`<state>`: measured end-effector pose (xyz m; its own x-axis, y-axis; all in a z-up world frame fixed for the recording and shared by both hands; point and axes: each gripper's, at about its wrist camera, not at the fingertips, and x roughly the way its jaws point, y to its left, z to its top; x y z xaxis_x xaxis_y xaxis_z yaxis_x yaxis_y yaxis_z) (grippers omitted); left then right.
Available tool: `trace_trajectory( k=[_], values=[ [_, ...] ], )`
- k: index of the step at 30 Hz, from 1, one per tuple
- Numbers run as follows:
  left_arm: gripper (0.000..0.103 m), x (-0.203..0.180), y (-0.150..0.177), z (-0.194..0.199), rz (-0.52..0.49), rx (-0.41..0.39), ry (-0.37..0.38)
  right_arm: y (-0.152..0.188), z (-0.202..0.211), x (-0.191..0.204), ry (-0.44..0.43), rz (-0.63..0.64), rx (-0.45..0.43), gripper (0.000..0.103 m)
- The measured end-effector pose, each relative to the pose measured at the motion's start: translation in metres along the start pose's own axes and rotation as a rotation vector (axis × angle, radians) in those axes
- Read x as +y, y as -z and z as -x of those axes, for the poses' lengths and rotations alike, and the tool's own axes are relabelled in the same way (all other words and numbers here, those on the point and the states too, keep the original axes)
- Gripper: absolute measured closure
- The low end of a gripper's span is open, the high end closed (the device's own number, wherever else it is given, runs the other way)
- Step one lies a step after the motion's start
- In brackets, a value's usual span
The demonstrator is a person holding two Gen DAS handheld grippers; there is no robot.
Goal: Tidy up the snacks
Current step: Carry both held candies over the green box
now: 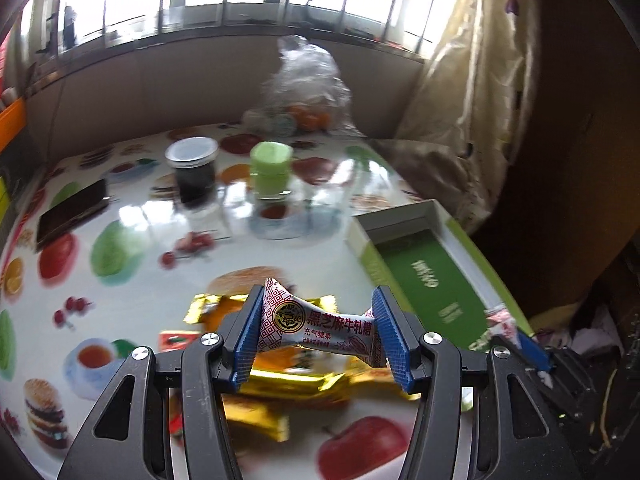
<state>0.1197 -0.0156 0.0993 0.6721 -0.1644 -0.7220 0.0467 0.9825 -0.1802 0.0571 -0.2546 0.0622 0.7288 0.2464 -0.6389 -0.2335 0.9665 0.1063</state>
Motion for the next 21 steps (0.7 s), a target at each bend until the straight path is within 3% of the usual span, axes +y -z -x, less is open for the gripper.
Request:
trace_trajectory(
  k=[9,21],
  values=[
    [0.048,-0.046,-0.003,-0.036,-0.037,0.069,0.101,0.002,-0.019,-0.022,0.026,-0.023,0.04,0.085],
    [0.048,-0.088,0.001,-0.073,-0.089,0.153,0.131,0.003,-0.041,-0.039,0.058,0.002,0.085,0.085]
  ],
)
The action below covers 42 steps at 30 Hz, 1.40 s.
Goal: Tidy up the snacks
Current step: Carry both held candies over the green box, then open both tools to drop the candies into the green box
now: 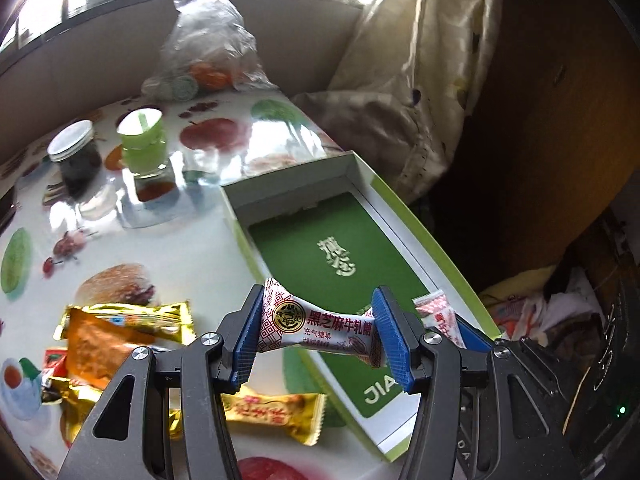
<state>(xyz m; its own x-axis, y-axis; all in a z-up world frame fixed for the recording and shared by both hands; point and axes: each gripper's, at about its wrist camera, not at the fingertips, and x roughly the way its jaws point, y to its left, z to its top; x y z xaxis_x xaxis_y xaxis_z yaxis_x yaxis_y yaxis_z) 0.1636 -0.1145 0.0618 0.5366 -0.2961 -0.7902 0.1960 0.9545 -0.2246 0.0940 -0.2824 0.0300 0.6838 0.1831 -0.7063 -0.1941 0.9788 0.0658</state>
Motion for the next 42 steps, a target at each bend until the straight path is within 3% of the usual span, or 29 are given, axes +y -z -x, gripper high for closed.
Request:
trace_trajectory(
  k=[17,30,42],
  values=[
    [0.048,-0.014,0.0,-0.032,-0.022,0.069,0.003,0.002,-0.018,-0.012,0.04,0.015,0.047,0.084],
    [0.045,-0.015,0.0,-0.037,-0.029,0.085,0.008,0.002,-0.013,-0.013,0.039,0.014,0.031,0.062],
    [0.045,-0.016,0.003,-0.018,-0.026,0.062,0.01,0.003,0.001,-0.013,0.063,0.007,0.014,0.059]
  ],
)
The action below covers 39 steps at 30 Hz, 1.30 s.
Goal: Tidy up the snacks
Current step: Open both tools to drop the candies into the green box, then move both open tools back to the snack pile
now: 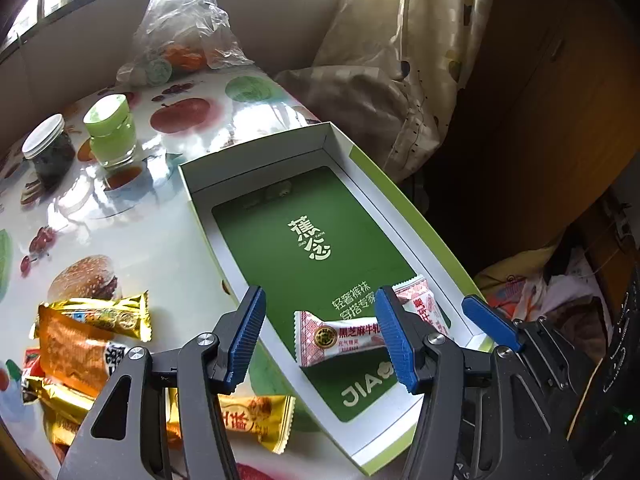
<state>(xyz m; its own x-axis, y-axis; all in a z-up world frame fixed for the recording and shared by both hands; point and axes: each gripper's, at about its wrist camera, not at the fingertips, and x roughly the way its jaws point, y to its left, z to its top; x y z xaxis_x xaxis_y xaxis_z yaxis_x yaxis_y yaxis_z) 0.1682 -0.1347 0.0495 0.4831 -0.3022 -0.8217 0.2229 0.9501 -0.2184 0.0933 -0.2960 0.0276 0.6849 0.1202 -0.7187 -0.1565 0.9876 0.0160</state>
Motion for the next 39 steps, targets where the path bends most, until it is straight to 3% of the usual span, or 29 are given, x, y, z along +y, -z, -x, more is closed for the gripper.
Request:
trace_trajectory(
  k=[29,39],
  values=[
    [0.045,0.029,0.039,0.063,0.029,-0.091,-0.087,0.009,0.041,0.023,-0.03,-0.021,-0.053,0.059],
    [0.045,0.058,0.062,0.083,0.068,-0.12,-0.134,0.015,0.047,0.05,-0.115,0.019,-0.07,0.059]
  ],
)
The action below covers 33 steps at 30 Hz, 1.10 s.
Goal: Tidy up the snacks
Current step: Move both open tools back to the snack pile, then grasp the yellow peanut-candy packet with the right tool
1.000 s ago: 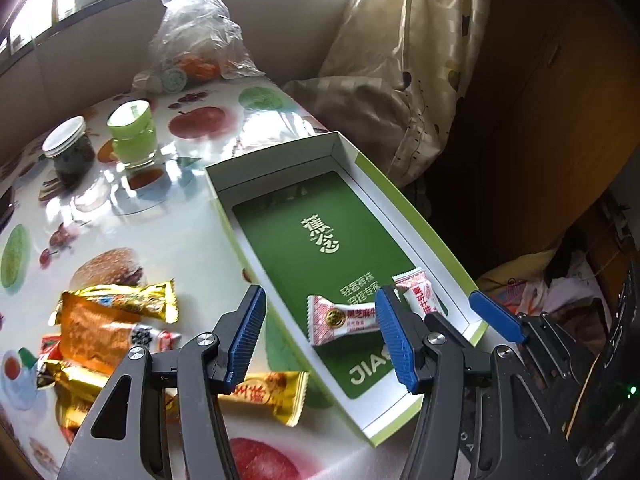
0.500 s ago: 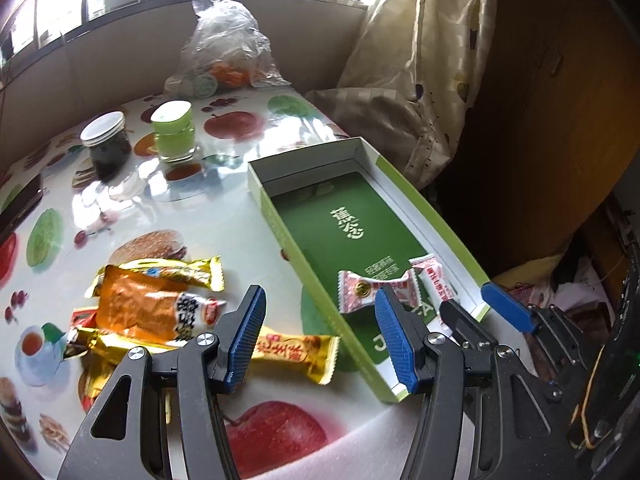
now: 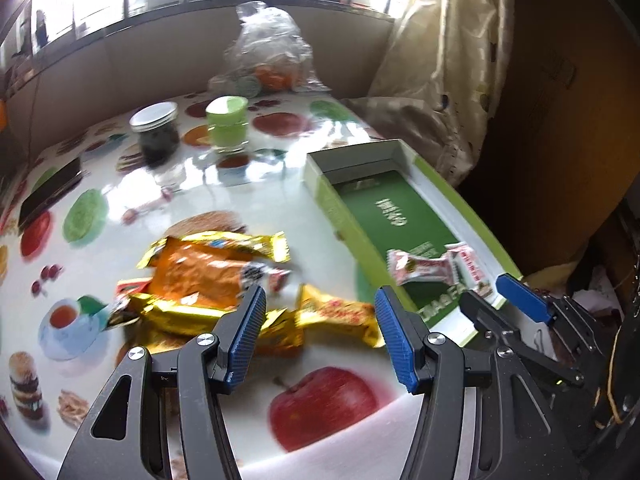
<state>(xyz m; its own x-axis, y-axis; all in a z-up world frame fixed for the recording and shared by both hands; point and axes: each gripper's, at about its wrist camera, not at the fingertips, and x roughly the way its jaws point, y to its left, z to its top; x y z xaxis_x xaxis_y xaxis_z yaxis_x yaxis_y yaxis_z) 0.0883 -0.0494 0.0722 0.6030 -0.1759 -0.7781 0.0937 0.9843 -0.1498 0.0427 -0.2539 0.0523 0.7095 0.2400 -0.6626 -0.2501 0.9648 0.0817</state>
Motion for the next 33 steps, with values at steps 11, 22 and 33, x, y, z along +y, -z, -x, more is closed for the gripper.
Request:
trace_trajectory(
  k=[11,22,33],
  values=[
    [0.045,0.072,0.031,0.011,0.102,0.011,-0.11,0.007,-0.013,0.044,-0.114,0.107,0.033,0.059],
    [0.045,0.106,0.056,0.008,0.172,0.059,-0.134,0.006,-0.039,0.072,-0.134,0.27,0.091,0.059],
    [0.045,0.115,0.063,-0.004,0.227,0.104,-0.063,-0.002,-0.069,0.088,-0.136,0.396,0.175,0.055]
  ],
)
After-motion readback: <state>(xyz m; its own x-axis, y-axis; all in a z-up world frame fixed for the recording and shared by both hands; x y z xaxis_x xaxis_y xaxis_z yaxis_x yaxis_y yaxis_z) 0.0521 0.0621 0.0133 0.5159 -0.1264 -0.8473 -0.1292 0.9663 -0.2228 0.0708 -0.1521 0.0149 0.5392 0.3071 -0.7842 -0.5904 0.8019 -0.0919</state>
